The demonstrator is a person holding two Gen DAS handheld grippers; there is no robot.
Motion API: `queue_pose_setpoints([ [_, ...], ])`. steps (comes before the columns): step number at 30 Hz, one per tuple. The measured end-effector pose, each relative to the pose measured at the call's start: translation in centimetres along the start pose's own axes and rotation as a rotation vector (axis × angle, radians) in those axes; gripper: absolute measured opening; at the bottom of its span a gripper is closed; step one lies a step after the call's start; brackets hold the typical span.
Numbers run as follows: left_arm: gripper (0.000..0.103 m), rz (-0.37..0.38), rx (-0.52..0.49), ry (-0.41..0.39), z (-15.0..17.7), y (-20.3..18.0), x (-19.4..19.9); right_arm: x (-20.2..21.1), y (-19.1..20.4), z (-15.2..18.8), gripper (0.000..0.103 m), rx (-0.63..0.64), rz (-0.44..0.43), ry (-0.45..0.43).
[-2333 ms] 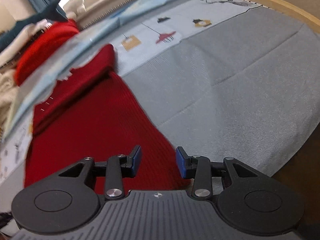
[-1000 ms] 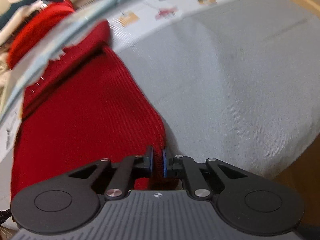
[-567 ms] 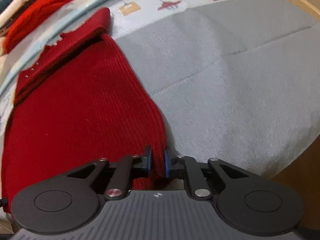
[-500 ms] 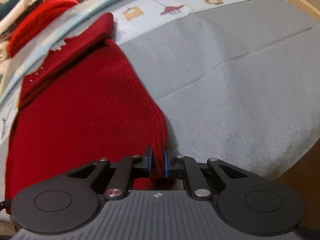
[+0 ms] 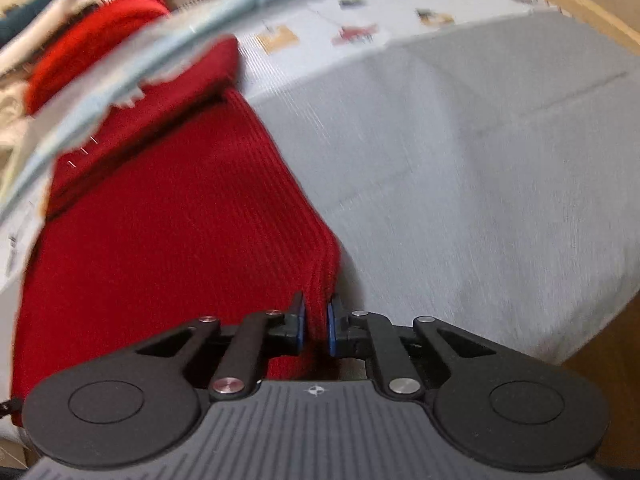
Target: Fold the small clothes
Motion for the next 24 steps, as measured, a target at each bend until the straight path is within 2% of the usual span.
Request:
queue_pose_setpoints([
  [4, 0.009, 0.037, -0.026, -0.077, -1.1, -1.0, 2.9, 3.0, 1.5, -1.0, 0.009, -0.018, -0.127, -0.109],
  [10, 0.006, 0.130, -0.044, -0.233, -3.9, -1.9, 9.9, 8.6, 2.4, -3.6, 0.008, -0.047, -0.322, -0.224],
  [15, 0.005, 0.203, -0.030, -0.340, -4.8, -2.3, 16.2, 12.8, 2.5, -4.7, 0.007, -0.046, -0.407, -0.292],
  [21, 0.005, 0.304, 0.055, -0.428, -4.0, -1.2, 24.8, 21.7, 1.4, -3.8, 0.006, -0.035, -0.482, -0.447],
  [24, 0.005, 0.293, 0.098, -0.428, -4.5, 0.4, 26.3, 24.1, 0.2, -4.4, 0.006, -0.068, -0.507, -0.478],
])
Point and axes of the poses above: each gripper's, at about its wrist camera, not at the fingertips, and x roughly against the way its jaws point, y to its left, z to its underside, the point moved 5 cm from there along -x, roughly the way its jaws point, and after that the axes turned 8 degrees about -x, right-handed, at the moved point
